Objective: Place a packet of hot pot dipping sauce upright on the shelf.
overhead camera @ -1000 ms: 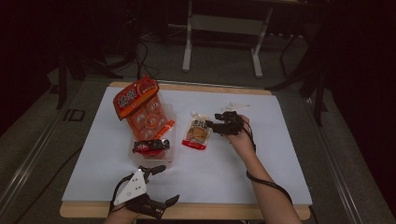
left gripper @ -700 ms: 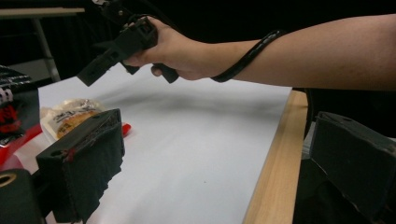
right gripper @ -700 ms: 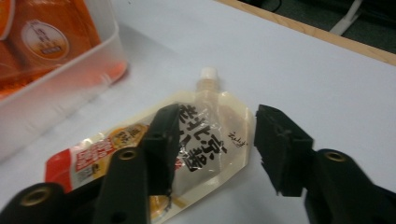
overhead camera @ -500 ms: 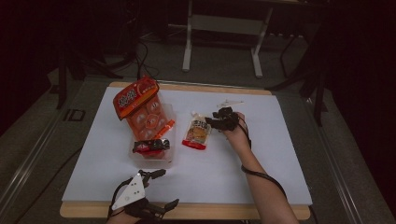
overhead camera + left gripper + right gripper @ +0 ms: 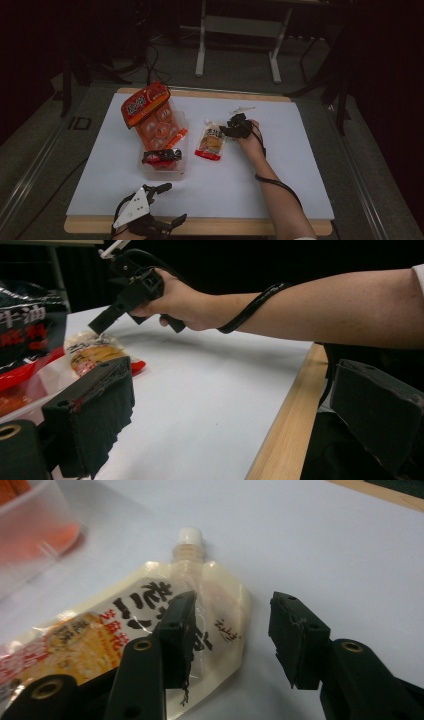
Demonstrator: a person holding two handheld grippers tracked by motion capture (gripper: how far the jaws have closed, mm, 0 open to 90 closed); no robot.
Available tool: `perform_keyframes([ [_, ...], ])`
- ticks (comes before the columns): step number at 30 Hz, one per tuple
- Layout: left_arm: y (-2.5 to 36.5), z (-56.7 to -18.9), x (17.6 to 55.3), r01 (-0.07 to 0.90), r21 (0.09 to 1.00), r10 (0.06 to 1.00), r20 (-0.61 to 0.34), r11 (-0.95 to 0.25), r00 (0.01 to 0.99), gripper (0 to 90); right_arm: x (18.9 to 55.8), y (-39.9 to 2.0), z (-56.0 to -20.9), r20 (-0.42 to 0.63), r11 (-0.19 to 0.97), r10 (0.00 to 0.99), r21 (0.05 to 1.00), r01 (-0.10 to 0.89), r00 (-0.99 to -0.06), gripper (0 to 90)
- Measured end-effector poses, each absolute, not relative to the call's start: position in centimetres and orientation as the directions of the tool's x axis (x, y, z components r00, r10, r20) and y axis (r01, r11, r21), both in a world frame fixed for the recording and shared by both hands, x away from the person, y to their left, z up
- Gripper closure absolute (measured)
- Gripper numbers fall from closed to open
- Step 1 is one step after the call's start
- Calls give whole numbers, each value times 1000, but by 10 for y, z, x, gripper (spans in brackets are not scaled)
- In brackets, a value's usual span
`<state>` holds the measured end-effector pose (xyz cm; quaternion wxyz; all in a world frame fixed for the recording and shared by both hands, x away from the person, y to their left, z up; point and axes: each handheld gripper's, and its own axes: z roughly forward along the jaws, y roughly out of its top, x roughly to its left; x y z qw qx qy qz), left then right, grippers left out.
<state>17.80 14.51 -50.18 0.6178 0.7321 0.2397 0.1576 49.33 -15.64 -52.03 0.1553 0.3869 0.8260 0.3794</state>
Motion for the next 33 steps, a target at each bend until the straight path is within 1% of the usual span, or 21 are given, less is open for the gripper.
perform_keyframes([
  [6,149,-503,177,165,981,557,-80,-104,826,45,498,-155,-525,30,425,760,733,531,-649,561],
  [11,151,-502,176,164,980,561,-73,-113,824,45,501,-153,-529,32,428,763,725,540,-646,566],
  [13,153,-501,176,166,980,565,-76,-110,822,45,502,-153,-531,28,430,764,722,541,-645,582],
  [14,155,-502,177,170,980,569,-85,-98,818,45,502,-153,-531,48,421,762,721,550,-646,625],
  [15,155,-502,177,170,980,569,-85,-98,818,45,502,-153,-531,48,421,762,721,550,-646,625],
  [16,156,-502,178,181,979,571,-99,-89,815,45,502,-151,-531,63,419,758,716,558,-649,676],
  [19,156,-503,178,181,979,574,-95,-95,814,45,503,-149,-531,63,431,755,702,566,-653,691],
  [20,155,-503,177,180,979,572,-93,-97,815,45,503,-148,-531,62,446,746,694,566,-663,747],
  [21,155,-503,177,180,979,572,-93,-97,815,45,503,-148,-531,62,446,746,694,566,-663,747],
  [22,155,-503,177,176,979,570,-88,-102,817,46,502,-146,-531,77,455,732,685,569,-677,853],
  [23,155,-503,177,176,979,570,-88,-102,817,45,502,-146,-531,77,455,732,685,569,-677,853],
  [24,154,-503,177,177,979,569,-89,-101,817,46,501,-143,-530,62,462,737,680,570,-673,883],
  [25,154,-503,177,177,979,569,-89,-101,817,45,501,-143,-530,62,462,737,680,570,-673,883],
  [26,154,-504,177,177,978,569,-86,-106,818,46,498,-140,-528,34,479,740,675,561,-672,889],
  [30,153,-504,177,179,978,566,-88,-108,820,46,497,-141,-524,53,451,754,683,575,-655,893],
  [33,152,-503,177,174,979,562,-86,-104,822,46,494,-141,-521,46,450,756,688,569,-653,894],
])
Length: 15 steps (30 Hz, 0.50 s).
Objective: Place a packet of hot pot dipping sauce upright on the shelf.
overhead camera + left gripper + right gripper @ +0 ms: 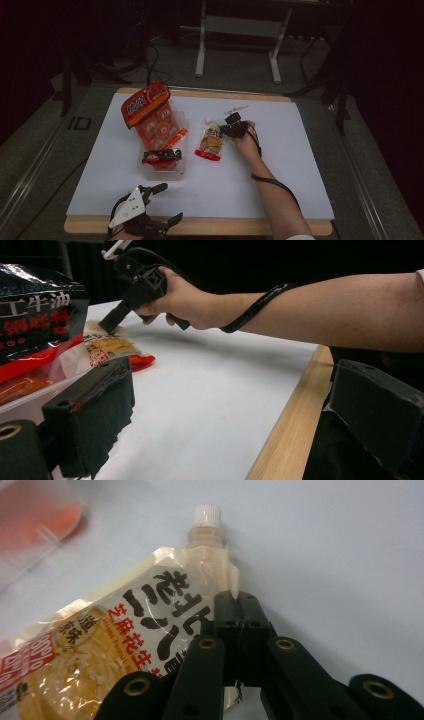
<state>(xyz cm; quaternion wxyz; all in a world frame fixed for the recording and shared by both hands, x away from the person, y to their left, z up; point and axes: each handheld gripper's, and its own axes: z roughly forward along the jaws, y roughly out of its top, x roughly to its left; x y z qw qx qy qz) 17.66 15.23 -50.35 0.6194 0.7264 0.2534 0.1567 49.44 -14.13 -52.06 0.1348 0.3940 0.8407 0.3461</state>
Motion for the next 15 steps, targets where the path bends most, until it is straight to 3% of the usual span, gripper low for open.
perform_keyframes([
  [15,147,-501,176,144,982,536,-59,-119,842,48,471,-152,-486,58,401,730,770,496,-681,895],
])
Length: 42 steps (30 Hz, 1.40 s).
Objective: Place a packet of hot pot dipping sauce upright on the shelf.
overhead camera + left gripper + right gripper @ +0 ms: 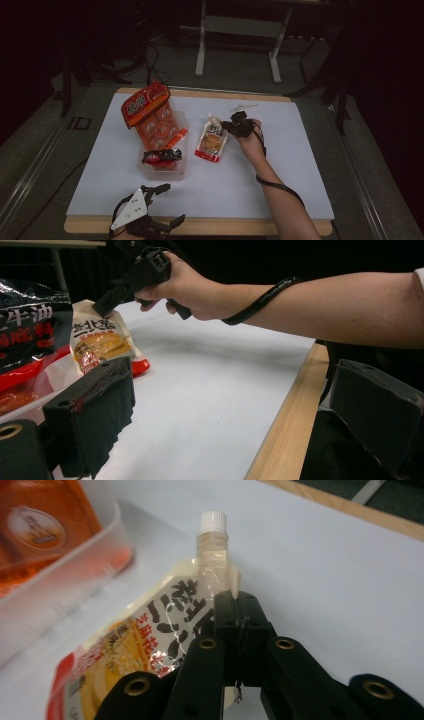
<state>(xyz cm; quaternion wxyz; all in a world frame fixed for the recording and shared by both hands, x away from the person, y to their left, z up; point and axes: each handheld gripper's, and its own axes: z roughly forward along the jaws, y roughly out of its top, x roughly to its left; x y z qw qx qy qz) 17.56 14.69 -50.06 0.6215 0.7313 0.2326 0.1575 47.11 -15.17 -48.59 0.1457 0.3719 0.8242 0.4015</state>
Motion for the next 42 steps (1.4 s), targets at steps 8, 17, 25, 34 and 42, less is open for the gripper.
perform_keyframes([
  [8,144,-500,176,121,985,522,-40,-123,852,53,458,-154,-470,62,385,705,803,455,-706,895],
  [17,138,-498,181,205,969,484,-114,-141,868,58,437,-153,-452,55,373,654,844,385,-754,895],
  [25,135,-494,184,224,966,482,-135,-132,866,54,418,-151,-435,29,375,622,866,330,-782,895],
  [34,126,-489,190,214,962,493,-106,-169,864,32,402,-171,-421,-24,391,634,873,293,-773,895],
  [42,117,-482,197,220,952,473,-96,-214,876,28,384,-193,-410,-34,383,640,880,281,-767,895],
])
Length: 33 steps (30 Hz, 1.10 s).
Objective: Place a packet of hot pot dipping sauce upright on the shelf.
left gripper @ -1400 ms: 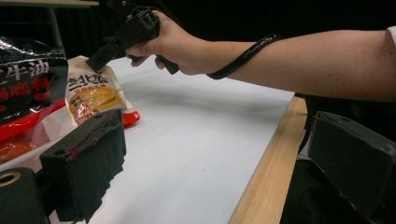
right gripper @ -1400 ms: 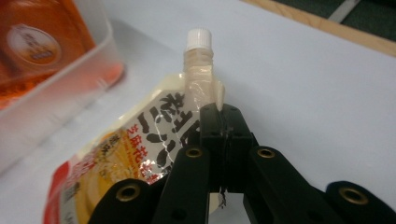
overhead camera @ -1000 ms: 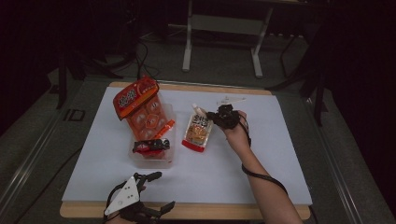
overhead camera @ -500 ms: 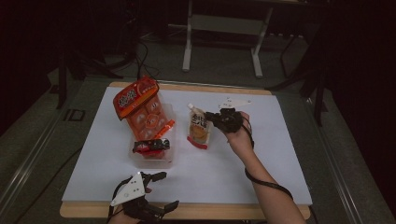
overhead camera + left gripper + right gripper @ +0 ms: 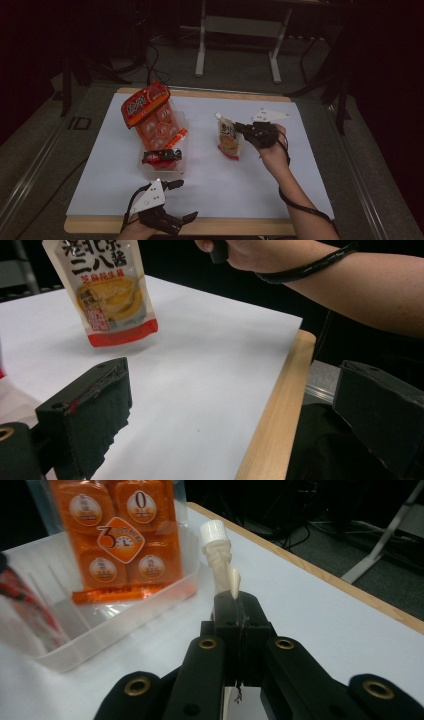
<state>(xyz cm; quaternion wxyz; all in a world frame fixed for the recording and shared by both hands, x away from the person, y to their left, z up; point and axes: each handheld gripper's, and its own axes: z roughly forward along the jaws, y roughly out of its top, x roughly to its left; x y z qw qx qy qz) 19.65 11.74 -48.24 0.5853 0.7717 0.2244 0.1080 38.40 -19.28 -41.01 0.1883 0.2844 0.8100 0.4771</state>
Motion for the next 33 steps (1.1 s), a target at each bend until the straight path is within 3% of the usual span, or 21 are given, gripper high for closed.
perform_keyframes([
  [8,114,-474,202,211,955,423,-106,-209,900,30,351,-206,-395,-52,385,607,892,237,-793,895],
  [19,115,-459,216,209,958,433,-105,-199,895,53,308,-217,-377,-69,381,538,909,169,-840,895],
  [33,105,-440,235,132,969,414,-34,-209,910,197,264,-225,-363,-50,342,452,932,121,-890,894],
])
